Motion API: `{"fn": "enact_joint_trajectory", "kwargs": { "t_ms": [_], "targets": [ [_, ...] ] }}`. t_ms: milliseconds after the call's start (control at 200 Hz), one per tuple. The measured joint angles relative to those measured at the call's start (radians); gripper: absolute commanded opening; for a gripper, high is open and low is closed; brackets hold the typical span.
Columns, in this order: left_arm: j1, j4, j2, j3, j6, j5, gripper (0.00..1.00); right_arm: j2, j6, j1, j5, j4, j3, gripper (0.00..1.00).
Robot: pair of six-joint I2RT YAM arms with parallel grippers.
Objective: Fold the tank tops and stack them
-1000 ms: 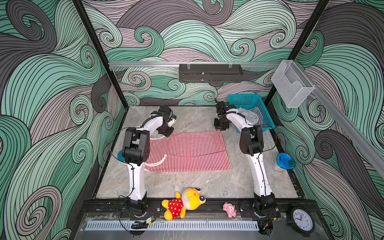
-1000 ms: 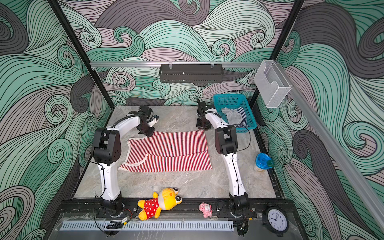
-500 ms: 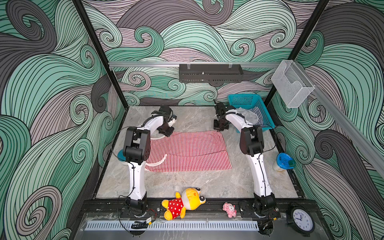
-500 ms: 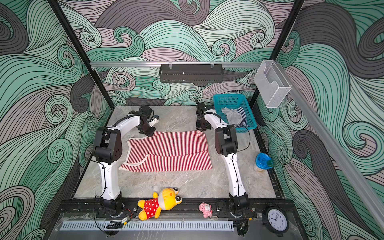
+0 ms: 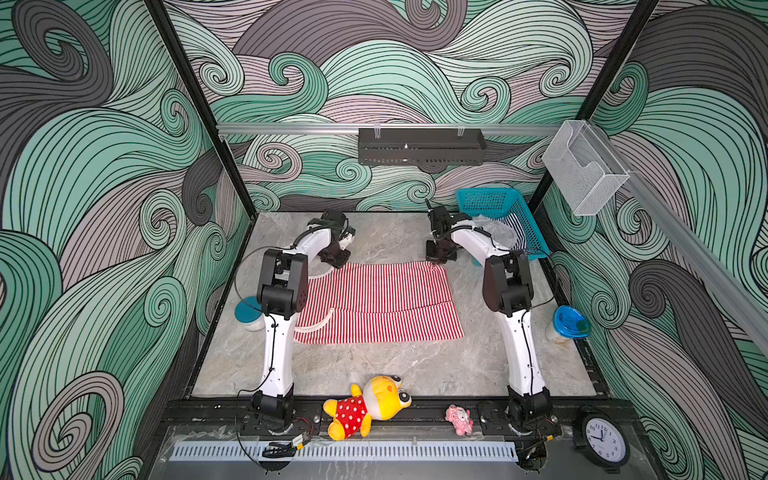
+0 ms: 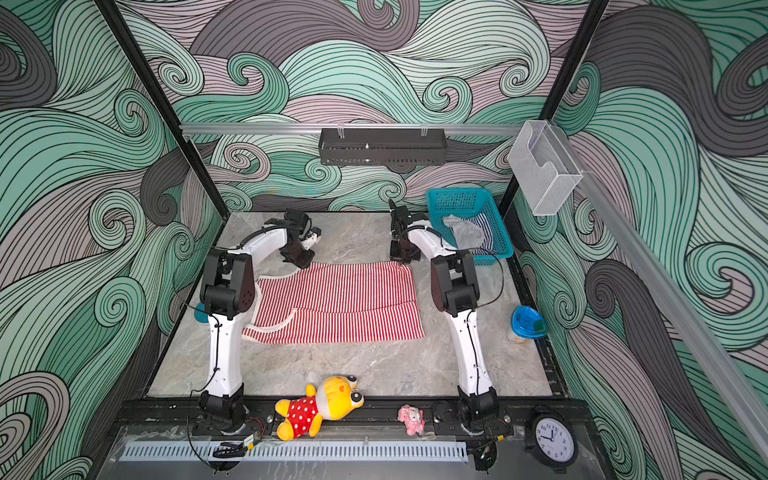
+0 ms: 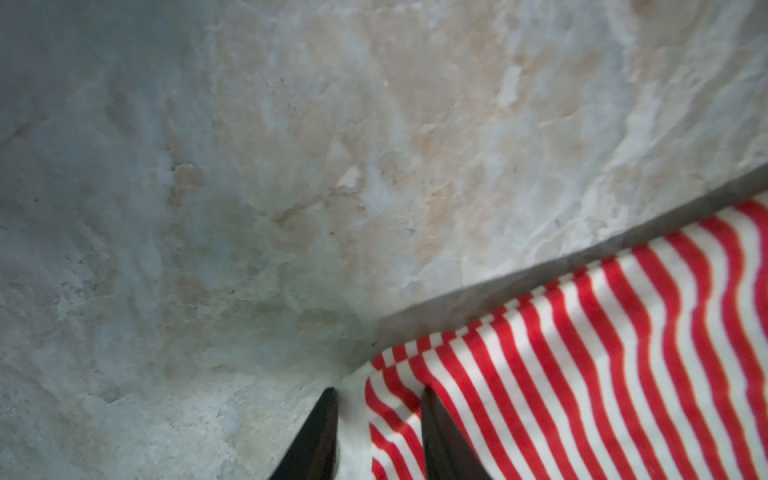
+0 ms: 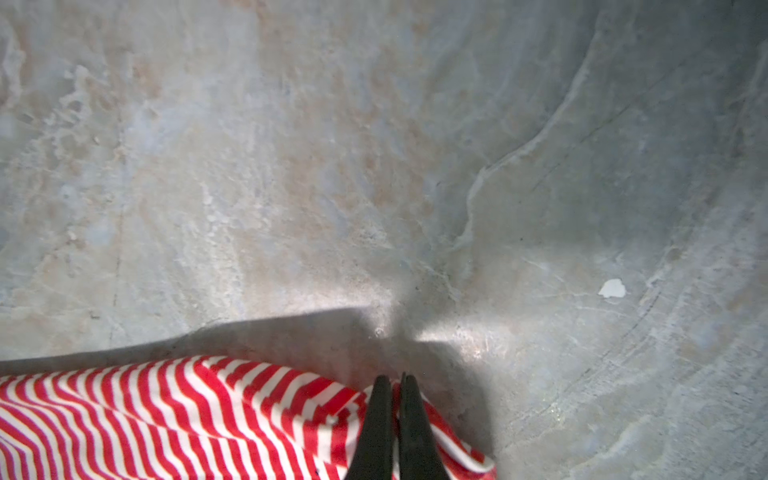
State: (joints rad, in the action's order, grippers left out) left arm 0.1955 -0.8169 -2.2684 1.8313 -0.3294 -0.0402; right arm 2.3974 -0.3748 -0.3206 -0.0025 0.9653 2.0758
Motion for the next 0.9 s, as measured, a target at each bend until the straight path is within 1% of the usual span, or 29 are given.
{"fn": "enact_joint_trajectory", "kwargs": {
  "t_ms": [140, 305, 490, 631, 901],
  "targets": [
    [-0.024, -0.001, -0.004, 0.006, 0.000, 0.005, 0.37, -0.009, 0.000, 0.000, 0.000, -0.002, -0.003, 0.02],
    [-0.040, -0.016, -0.028, 0.051, -0.007, 0.032, 0.36, -0.012, 0.000, 0.000, -0.003, -0.003, -0.003, 0.01],
    [-0.042, -0.079, -0.067, 0.096, -0.039, 0.107, 0.36, -0.013, -0.002, 0.000, -0.005, -0.005, -0.007, 0.01],
    [-0.042, -0.108, -0.069, 0.098, -0.060, 0.153, 0.35, -0.013, -0.002, 0.000, -0.005, -0.005, -0.008, 0.01],
    [-0.042, -0.100, -0.072, 0.100, -0.051, 0.138, 0.31, -0.013, -0.003, 0.000, -0.005, -0.005, -0.008, 0.00]
  ]
}}
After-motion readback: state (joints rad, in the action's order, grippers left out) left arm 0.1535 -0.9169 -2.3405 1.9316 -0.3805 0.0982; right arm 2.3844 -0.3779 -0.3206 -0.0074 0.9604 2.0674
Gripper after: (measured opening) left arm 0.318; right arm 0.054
